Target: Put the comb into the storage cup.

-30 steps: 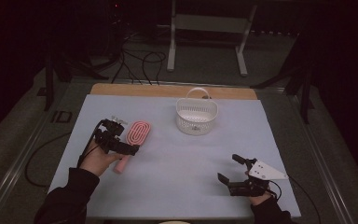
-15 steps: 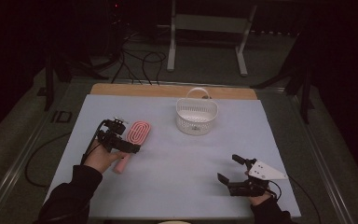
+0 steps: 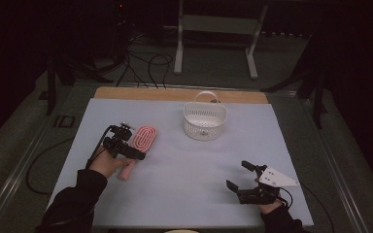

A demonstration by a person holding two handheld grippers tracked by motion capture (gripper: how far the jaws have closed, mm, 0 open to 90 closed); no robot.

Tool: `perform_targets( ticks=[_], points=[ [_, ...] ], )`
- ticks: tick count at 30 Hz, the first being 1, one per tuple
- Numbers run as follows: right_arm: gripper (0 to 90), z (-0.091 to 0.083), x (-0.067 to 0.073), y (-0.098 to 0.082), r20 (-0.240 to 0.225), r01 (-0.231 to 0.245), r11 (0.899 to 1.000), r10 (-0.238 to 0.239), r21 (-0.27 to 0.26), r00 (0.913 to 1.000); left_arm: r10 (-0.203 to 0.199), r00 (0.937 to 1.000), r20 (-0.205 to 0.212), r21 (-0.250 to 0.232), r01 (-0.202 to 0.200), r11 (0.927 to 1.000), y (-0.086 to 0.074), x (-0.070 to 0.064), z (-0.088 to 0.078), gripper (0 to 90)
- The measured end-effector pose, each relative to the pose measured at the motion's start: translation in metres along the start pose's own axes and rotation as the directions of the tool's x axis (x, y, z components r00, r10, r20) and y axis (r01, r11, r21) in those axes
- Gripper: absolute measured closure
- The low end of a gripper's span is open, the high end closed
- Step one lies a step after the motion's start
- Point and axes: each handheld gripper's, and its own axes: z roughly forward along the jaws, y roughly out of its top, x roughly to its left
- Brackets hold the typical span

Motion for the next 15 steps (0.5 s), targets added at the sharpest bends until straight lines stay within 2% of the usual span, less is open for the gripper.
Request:
perform_targets(
  ticks=[6,7,9,12,15],
  points=[
    [10.1,-0.0002,0.0005,0.0,-0.001,-0.001,1.0,0.001,0.0,1.0,0.0,1.0,0.007,0.048,-0.001,0.9989,0.0023,-0.0019,0.0066,5.3],
    [10.1,-0.0003,0.0008,0.0001,0.0,-0.004,1.0,0.004,-0.002,1.0,0.01,0.9999,0.012,0.053,-0.01,0.9985,0.0029,-0.0014,0.007,6.8],
    [10.1,-0.0003,0.0003,0.0002,0.001,-0.002,1.0,0.002,-0.004,1.0,0.023,0.9996,0.019,0.047,-0.024,0.9986,0.004,-0.0016,0.0073,14.6],
    [10.1,-0.0007,0.0006,0.0002,-0.001,-0.001,1.0,0.001,-0.002,1.0,0.035,0.9993,0.013,0.052,-0.036,0.998,0.0053,-0.0029,0.0081,15.6],
    [10.1,-0.0007,0.0001,0.0002,-0.002,-0.005,1.0,0.005,-0.007,1.0,0.026,0.9996,0.006,0.068,-0.026,0.9973,0.0061,-0.0017,0.0099,16.9]
  ],
)
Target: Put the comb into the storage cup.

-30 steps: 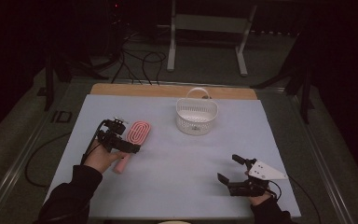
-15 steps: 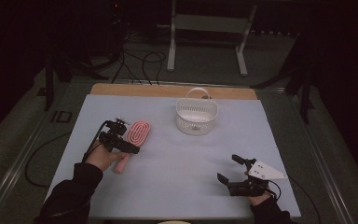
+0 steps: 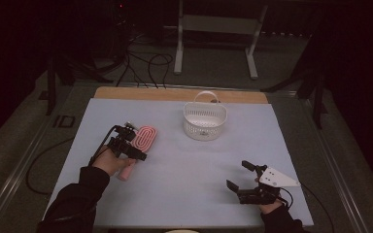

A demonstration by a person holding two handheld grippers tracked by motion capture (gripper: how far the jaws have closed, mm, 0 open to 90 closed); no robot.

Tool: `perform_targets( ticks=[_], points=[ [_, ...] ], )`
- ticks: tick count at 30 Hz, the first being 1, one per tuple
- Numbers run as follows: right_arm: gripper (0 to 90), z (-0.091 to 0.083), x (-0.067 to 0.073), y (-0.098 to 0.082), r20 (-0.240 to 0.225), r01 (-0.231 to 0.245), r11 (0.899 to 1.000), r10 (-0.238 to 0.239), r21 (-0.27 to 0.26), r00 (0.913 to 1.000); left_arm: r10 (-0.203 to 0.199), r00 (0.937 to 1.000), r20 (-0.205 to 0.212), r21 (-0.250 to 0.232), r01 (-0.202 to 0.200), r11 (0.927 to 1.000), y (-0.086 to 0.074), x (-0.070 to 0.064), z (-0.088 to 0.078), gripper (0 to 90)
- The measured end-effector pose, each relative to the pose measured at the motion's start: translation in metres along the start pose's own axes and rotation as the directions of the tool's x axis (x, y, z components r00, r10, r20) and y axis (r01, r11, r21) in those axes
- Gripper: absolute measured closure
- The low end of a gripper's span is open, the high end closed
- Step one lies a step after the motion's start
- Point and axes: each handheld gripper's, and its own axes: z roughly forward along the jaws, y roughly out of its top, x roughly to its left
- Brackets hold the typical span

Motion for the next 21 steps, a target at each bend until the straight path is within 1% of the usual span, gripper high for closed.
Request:
perform_targets(
  ticks=[3,4,7,8,9,10,11,12,15,16,17,19,21],
  points=[
    [10.1,0.0,0.0,0.0,0.001,0.004,1.0,-0.004,0.001,1.0,-0.006,1.0,-0.003,0.013,0.006,0.9999,0.0,0.001,0.002,20.3],
    [10.1,0.0,0.001,0.0,0.001,0.004,1.0,-0.004,-0.001,1.0,-0.007,0.9999,-0.01,0.019,0.008,0.9998,0.001,0.001,0.003,21.9],
    [10.1,0.0,0.0,0.0,0.002,0.002,1.0,-0.002,0.001,1.0,-0.033,0.9994,-0.009,0.03,0.033,0.999,0.001,0.003,0.006,25.1],
    [10.1,0.0,0.0,0.0,0.003,0.004,1.0,-0.004,0.001,1.0,-0.034,0.9993,-0.013,0.034,0.034,0.9988,0.001,0.004,0.007,26.6],
    [10.1,0.0,0.001,0.0,0.002,0.003,1.0,-0.003,-0.002,1.0,-0.036,0.9993,-0.009,0.036,0.037,0.9987,0.001,0.004,0.007,28.8],
    [10.1,0.0,0.001,0.0,0.003,0.002,1.0,-0.002,-0.001,1.0,-0.045,0.999,0.006,0.036,0.045,0.9984,0.001,0.005,0.007,32.0],
    [10.1,0.0,0.0,0.0,0.004,0.0,1.0,0.0,-0.002,1.0,-0.046,0.9989,0.004,0.037,0.046,0.9983,0.001,0.004,0.008,34.1],
    [10.1,0.0,0.0,0.0,0.002,0.001,1.0,-0.001,0.001,1.0,-0.036,0.9993,-0.003,0.047,0.036,0.9982,0.001,0.004,0.009,35.5],
    [10.1,-0.001,0.001,0.0,0.005,0.001,1.0,-0.001,-0.001,1.0,-0.022,0.9998,-0.001,0.065,0.022,0.9976,0.001,0.002,0.011,41.0],
    [10.1,0.0,0.001,0.0,0.006,0.0,1.0,0.0,-0.003,1.0,-0.027,0.9996,-0.001,0.067,0.027,0.9974,0.001,0.001,0.012,41.4],
    [10.1,-0.001,0.001,0.0,0.006,-0.003,1.0,0.003,-0.003,1.0,-0.03,0.9995,0.001,0.071,0.03,0.997,0.0,0.001,0.013,44.3],
    [10.1,-0.001,0.001,0.0,0.005,0.004,1.0,-0.004,-0.003,1.0,-0.02,0.9998,0.0,0.077,0.02,0.9968,0.0,0.001,0.014,46.8],
    [10.1,-0.001,0.001,0.001,0.006,0.003,1.0,-0.003,-0.004,1.0,-0.019,0.9998,-0.007,0.082,0.019,0.9965,0.0,0.002,0.016,48.2]
  ],
)
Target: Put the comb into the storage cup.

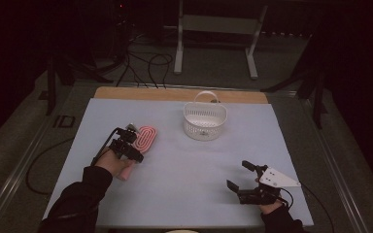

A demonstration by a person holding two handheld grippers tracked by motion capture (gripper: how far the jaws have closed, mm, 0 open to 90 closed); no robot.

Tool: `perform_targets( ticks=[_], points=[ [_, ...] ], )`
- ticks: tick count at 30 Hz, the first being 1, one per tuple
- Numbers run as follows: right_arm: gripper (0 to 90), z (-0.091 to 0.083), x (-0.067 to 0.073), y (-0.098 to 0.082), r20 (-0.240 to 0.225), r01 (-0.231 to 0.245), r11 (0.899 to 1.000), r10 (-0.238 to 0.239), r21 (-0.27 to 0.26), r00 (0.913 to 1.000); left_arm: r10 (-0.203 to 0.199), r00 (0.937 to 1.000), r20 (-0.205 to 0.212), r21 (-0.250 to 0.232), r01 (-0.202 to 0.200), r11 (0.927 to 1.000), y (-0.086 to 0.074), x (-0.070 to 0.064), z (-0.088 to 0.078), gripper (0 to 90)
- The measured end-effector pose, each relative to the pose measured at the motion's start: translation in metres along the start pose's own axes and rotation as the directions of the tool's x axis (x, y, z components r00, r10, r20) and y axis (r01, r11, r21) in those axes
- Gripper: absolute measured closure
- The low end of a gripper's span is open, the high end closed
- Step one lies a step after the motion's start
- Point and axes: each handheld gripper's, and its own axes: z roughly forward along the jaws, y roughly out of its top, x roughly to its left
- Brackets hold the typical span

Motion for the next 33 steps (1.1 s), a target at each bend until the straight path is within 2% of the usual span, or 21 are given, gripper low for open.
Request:
perform_targets(
  ticks=[4,6,7,11,15,16,18,21,25,26,32,33],
  points=[
    [10.1,0.0,0.0,0.0,0.0,0.003,1.0,-0.003,0.001,1.0,-0.004,1.0,-0.005,0.006,0.004,1.0,0.002,0.003,0.004,55.3],
    [10.1,0.0,0.0,0.0,0.001,0.0,1.0,0.0,-0.001,1.0,-0.007,0.9999,-0.01,0.009,0.008,0.9999,0.003,0.005,0.005,55.8],
    [10.1,0.0,0.0,0.0,-0.001,-0.002,1.0,0.002,-0.002,1.0,-0.01,0.9999,-0.008,0.009,0.01,0.9999,0.003,0.005,0.006,59.8],
    [10.1,0.0,0.0,0.0,0.0,-0.001,1.0,0.001,-0.003,1.0,-0.004,1.0,0.001,0.014,0.004,0.9999,0.004,0.006,0.008,65.2],
    [10.1,0.0,0.0,0.0,0.002,0.002,1.0,-0.002,0.001,1.0,0.029,0.9996,-0.002,0.014,-0.029,0.9995,0.004,0.007,0.009,68.7],
    [10.1,0.0,0.0,0.0,0.002,0.0,1.0,0.0,-0.002,1.0,0.028,0.9996,0.0,0.012,-0.028,0.9996,0.004,0.007,0.01,68.7],
    [10.1,0.0,0.0,0.0,0.002,-0.001,1.0,0.001,-0.002,1.0,-0.005,0.9998,0.02,0.034,0.004,0.9994,0.005,0.008,0.012,69.3],
    [10.1,0.0,0.0,0.0,0.004,0.001,1.0,-0.001,0.001,1.0,0.036,0.9994,-0.001,0.036,-0.036,0.9987,0.005,0.005,0.013,70.3],
    [10.1,0.0,0.001,0.0,0.004,0.002,1.0,-0.002,0.002,1.0,0.042,0.9987,-0.028,0.044,-0.04,0.9982,0.005,0.001,0.013,71.1],
    [10.1,0.0,0.001,0.0,0.005,0.001,1.0,-0.001,0.002,1.0,0.055,0.9981,-0.03,0.047,-0.053,0.9975,0.006,0.0,0.013,71.2],
    [10.1,0.0,0.0,0.0,0.007,0.0,1.0,0.0,0.0,1.0,0.052,0.9986,0.005,0.038,-0.052,0.9979,0.005,0.006,0.013,71.5],
    [10.1,0.0,0.0,0.0,0.006,-0.009,1.0,0.009,-0.001,0.9999,0.062,0.998,0.011,0.03,-0.062,0.9976,0.004,0.007,0.012,71.6]
  ],
)
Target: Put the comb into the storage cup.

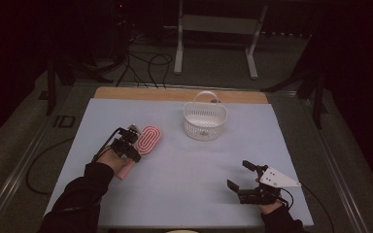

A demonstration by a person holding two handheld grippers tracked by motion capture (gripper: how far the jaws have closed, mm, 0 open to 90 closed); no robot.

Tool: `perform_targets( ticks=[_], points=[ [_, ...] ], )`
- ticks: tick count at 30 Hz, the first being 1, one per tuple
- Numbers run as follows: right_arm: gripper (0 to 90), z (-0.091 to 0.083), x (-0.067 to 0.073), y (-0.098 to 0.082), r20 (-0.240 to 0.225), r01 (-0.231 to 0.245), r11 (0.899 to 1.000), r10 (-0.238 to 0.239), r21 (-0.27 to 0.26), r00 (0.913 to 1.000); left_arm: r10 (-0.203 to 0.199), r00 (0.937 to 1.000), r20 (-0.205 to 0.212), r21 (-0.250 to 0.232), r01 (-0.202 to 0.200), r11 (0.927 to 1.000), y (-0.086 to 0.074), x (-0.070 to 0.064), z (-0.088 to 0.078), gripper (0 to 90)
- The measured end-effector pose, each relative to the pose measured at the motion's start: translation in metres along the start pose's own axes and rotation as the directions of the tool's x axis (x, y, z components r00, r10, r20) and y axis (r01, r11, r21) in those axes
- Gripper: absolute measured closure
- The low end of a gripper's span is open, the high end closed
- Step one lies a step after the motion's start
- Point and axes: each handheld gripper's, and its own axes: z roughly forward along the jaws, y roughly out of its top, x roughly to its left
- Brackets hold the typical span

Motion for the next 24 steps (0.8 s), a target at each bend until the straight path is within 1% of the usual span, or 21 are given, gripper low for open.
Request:
perform_targets(
  ticks=[2,3,4,5,7,8,9,10,11,12,14,16,17,18,19,20,21,22,23,24],
  points=[
    [10.1,0.0,0.0,0.0,0.001,0.003,1.0,-0.003,0.003,1.0,-0.004,1.0,-0.001,-0.007,0.004,1.0,-0.001,0.0,0.0,71.6],
    [10.1,0.0,0.0,0.0,0.002,0.0,1.0,0.0,0.003,1.0,0.012,0.9998,-0.015,-0.016,-0.012,0.9998,-0.001,-0.002,-0.001,71.6],
    [10.1,0.0,0.0,0.0,0.002,0.001,1.0,-0.001,0.001,1.0,0.015,0.9998,-0.012,-0.017,-0.015,0.9997,-0.001,-0.001,-0.001,71.6],
    [10.1,0.0,0.0,0.0,0.002,0.0,1.0,0.0,0.0,1.0,0.017,0.9997,-0.016,-0.03,-0.018,0.9994,-0.002,-0.001,-0.001,71.7],
    [10.1,0.0,0.0,0.0,0.002,-0.002,1.0,0.002,0.001,1.0,0.011,0.9998,-0.017,-0.036,-0.012,0.9993,-0.002,-0.001,-0.002,71.7],
    [10.1,0.0,0.0,0.0,0.002,-0.001,1.0,0.001,0.003,1.0,0.016,0.9998,-0.009,-0.052,-0.017,0.9985,-0.002,-0.001,-0.004,71.7],
    [10.1,0.0,0.0,0.0,0.002,-0.001,1.0,0.001,0.003,1.0,0.016,0.9998,-0.009,-0.052,-0.017,0.9985,-0.002,-0.001,-0.004,71.7],
    [10.1,0.0,0.0,0.0,0.002,0.0,1.0,0.0,0.0,1.0,0.022,0.9997,-0.003,-0.068,-0.023,0.9974,-0.003,-0.001,-0.006,71.7],
    [10.1,0.0,0.0,0.0,0.002,0.0,1.0,0.0,0.0,1.0,0.022,0.9997,-0.003,-0.068,-0.023,0.9974,-0.003,-0.001,-0.006,71.7],
    [10.1,0.0,-0.001,0.0,0.003,0.001,1.0,-0.001,0.003,1.0,0.021,0.9997,0.012,-0.087,-0.02,0.996,-0.003,-0.001,-0.01,71.7],
    [10.1,0.0,0.0,0.0,0.002,0.002,1.0,-0.002,0.001,1.0,0.031,0.9995,0.005,-0.109,-0.031,0.9936,-0.003,-0.002,-0.013,71.7],
    [10.1,0.0,-0.001,0.0,0.002,0.0,1.0,0.0,0.0,1.0,0.038,0.9992,0.008,-0.134,-0.036,0.9903,-0.004,-0.004,-0.017,71.7],
    [10.1,0.0,-0.001,-0.001,0.002,0.0,1.0,0.0,0.003,1.0,0.048,0.9988,0.011,-0.143,-0.046,0.9886,-0.004,-0.005,-0.018,71.8],
    [10.1,0.0,-0.001,-0.001,0.003,0.002,1.0,-0.002,0.004,1.0,0.05,0.9988,0.004,-0.156,-0.048,0.9866,-0.004,-0.007,-0.02,71.8],
    [10.1,0.0,0.0,-0.001,0.003,0.003,1.0,-0.003,0.003,1.0,0.055,0.9984,0.012,-0.168,-0.053,0.9844,-0.004,-0.007,-0.021,71.8],
    [10.1,0.0,0.0,0.0,0.001,0.001,1.0,-0.001,0.001,1.0,0.064,0.9977,0.022,-0.177,-0.06,0.9825,-0.004,-0.008,-0.022,71.8],
    [10.1,0.0,0.0,0.0,0.002,0.003,1.0,-0.003,0.001,1.0,0.064,0.9977,0.022,-0.177,-0.06,0.9825,-0.004,-0.008,-0.022,71.8],
    [10.1,0.0,-0.001,0.0,0.003,0.002,1.0,-0.002,0.003,1.0,0.075,0.9969,0.024,-0.191,-0.069,0.9792,-0.005,-0.01,-0.024,71.8],
    [10.1,0.0,-0.001,0.0,0.003,0.002,1.0,-0.002,0.003,1.0,0.075,0.9969,0.024,-0.191,-0.069,0.9792,-0.005,-0.01,-0.024,71.8],
    [10.1,0.0,0.0,-0.001,0.003,0.004,1.0,-0.004,0.003,1.0,0.08,0.9964,0.027,-0.21,-0.073,0.975,-0.006,-0.012,-0.025,71.8]
  ],
)
